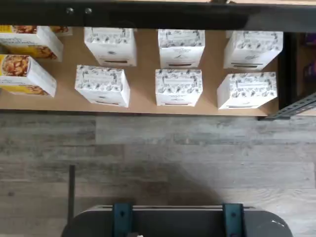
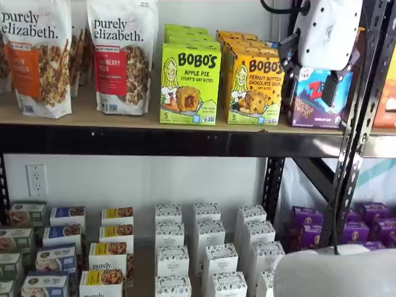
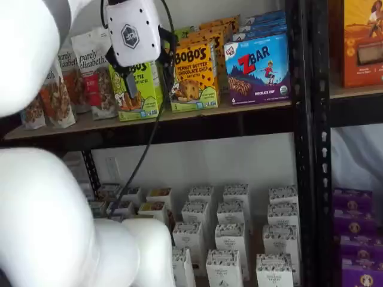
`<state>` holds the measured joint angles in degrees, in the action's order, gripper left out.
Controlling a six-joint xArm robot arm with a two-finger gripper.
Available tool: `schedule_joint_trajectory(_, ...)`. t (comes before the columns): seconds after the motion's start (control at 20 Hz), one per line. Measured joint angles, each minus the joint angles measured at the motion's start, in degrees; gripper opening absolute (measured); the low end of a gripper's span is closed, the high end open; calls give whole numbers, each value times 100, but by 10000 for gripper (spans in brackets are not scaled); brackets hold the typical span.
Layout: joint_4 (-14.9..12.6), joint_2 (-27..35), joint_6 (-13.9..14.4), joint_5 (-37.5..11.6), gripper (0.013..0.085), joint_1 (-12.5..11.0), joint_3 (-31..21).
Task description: Pick up the orange box on the top shelf, the fifth box from the left
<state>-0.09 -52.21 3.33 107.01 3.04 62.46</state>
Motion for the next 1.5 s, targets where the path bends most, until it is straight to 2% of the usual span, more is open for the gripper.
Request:
schedule_joint_trajectory(0.25,-148,156,119,-205,850,153,-16)
schedule_joint_trajectory(0.45,-263,433,163,-582,850,204,3)
schedule_joint_trajectory(0.65,-319,736,126,-1030,850,143,83)
schedule_joint_trajectory(1.05,-249,1416,-52,-1945,850,-94,497)
schedule_joint_trajectory(1.5,-264,1811,-81,-2450,850,-152,771)
